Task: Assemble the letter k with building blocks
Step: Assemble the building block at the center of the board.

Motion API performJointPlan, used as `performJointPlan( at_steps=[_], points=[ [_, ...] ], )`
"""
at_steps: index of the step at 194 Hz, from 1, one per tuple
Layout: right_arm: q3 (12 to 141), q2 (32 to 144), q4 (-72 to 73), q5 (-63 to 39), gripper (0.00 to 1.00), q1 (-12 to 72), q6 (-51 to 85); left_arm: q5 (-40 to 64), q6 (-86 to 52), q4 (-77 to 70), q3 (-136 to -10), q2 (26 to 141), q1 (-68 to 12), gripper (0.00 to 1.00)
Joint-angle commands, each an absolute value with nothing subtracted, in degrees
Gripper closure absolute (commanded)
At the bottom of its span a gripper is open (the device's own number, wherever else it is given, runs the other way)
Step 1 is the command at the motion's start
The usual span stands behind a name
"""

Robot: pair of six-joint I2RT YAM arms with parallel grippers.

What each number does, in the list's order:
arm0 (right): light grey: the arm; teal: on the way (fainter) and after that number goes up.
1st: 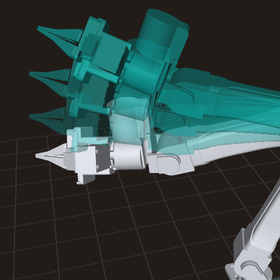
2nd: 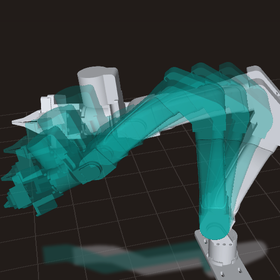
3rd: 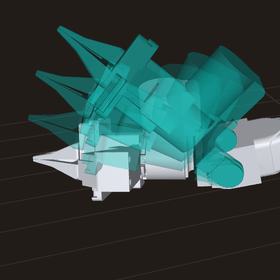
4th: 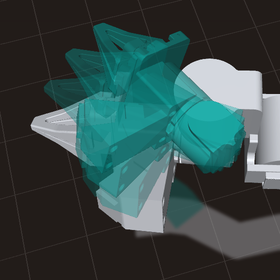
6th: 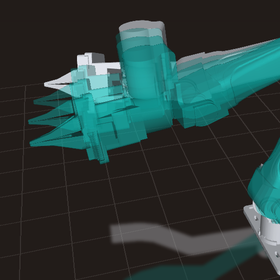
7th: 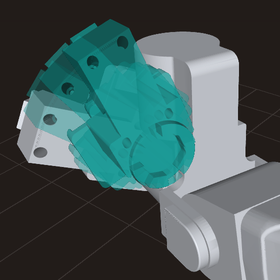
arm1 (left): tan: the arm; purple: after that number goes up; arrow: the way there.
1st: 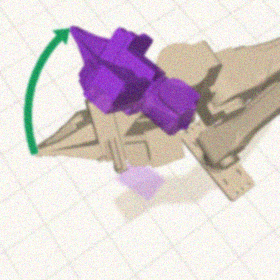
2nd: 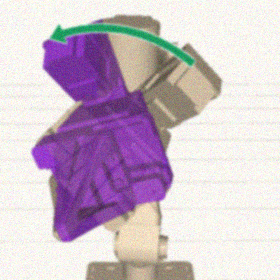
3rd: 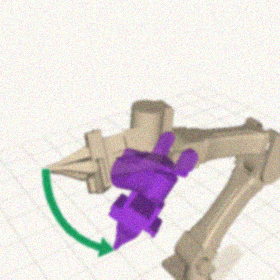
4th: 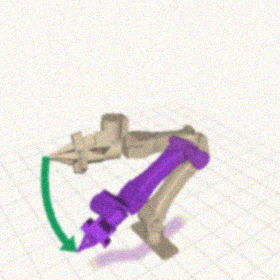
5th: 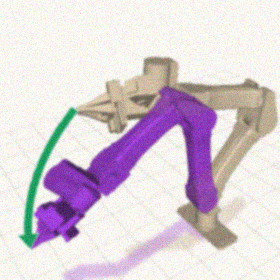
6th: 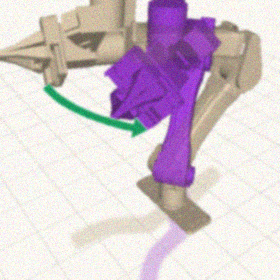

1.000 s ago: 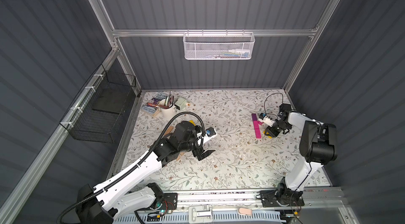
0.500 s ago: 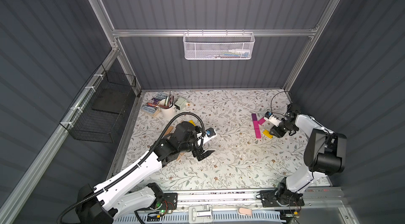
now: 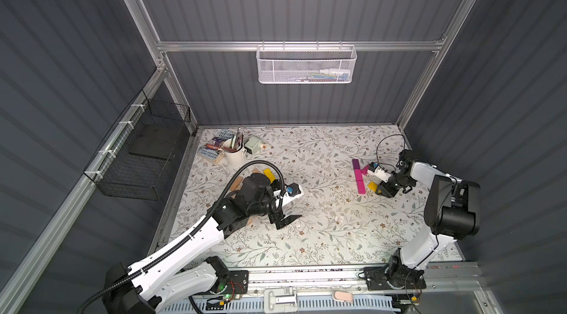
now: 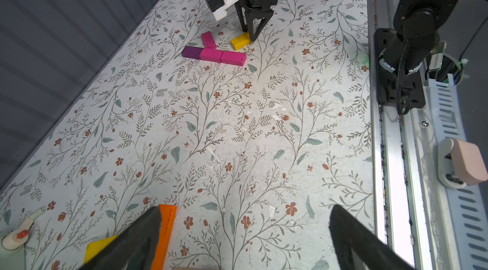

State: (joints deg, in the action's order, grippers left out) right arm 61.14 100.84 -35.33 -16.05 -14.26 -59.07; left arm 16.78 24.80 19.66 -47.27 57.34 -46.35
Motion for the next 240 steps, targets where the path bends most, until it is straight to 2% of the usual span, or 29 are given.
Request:
performJointPlan(
  at_steps=[1,158,240],
  points=[
    [62.5,102.2,-35.9,-17.6,0.56,-14.2,-59.9,20.6,26.6,19.3,-46.6,56.9,-46.3,0.01],
    [65.0,104.9,-36.8,-17.2,0.7,-12.8,-65.4,19.5,26.7,19.8,-46.8,57.8,-46.3,0.01],
    [68.2,106.7,-37.4,-17.2,0.7,-12.2,-64.0,19.4,26.8,19.9,-46.7,57.9,-46.2,0.01]
  ],
)
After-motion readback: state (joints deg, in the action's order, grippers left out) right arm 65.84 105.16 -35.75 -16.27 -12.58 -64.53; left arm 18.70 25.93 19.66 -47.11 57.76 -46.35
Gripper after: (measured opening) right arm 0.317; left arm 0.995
